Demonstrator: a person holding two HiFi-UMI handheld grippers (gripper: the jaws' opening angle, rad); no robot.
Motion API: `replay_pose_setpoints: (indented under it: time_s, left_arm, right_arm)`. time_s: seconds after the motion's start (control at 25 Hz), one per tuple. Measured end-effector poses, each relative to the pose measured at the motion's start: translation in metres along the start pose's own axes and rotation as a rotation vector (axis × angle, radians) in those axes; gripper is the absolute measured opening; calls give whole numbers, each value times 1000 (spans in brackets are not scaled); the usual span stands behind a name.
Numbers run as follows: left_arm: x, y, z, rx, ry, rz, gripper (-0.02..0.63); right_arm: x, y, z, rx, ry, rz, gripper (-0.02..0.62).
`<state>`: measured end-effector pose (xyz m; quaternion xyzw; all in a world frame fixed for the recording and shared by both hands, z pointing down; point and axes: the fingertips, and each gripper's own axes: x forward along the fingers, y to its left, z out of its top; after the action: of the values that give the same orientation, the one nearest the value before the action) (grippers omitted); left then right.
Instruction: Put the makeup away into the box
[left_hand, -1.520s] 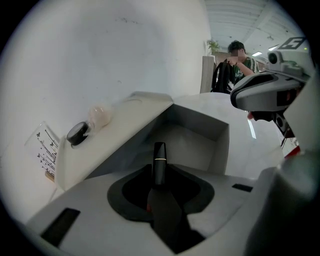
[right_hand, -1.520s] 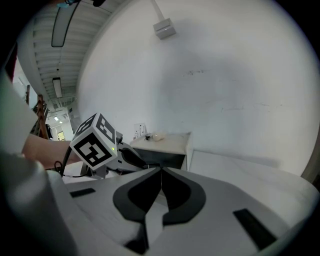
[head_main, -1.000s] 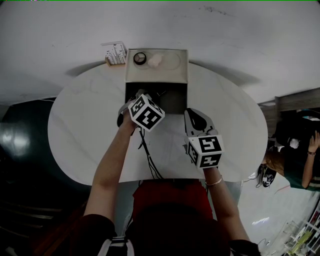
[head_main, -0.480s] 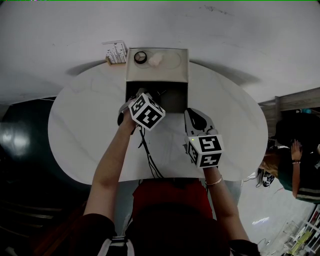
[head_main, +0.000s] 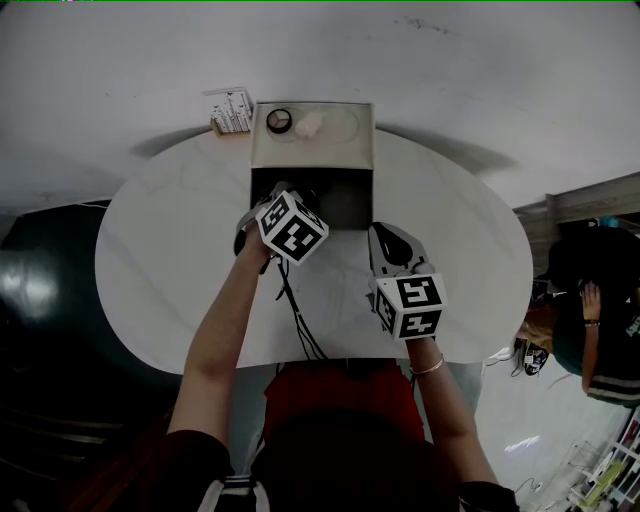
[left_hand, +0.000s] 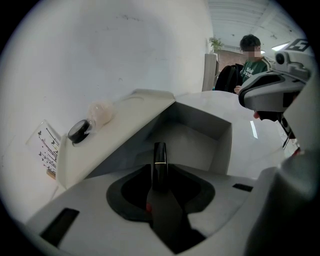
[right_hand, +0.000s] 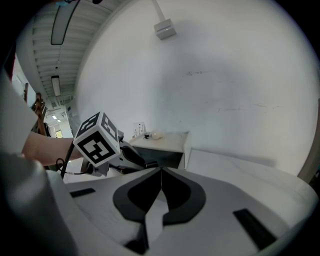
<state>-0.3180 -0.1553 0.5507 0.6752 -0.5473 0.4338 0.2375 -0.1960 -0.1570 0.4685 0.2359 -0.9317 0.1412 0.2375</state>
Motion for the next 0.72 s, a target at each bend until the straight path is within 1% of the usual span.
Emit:
replay_pose_setpoints:
  time_s: [0.24,0.4,0.52,0.72]
  left_arm:
    - [-6,-2,1,4,-24,4,112]
    - [-17,0,5,-38,-78,17,110]
    - [-29,5,10,-72,-126,47,67]
    - [-52,7,16,-125,-195,84,41]
  right_arm:
    - [-2,1,0,1,-3,-4,15]
    - [-3,2,0,3,-9,-7,15]
    - [-5,5,0,13,-16,-6,15]
    - [-13,9,4,19,-41,0,15]
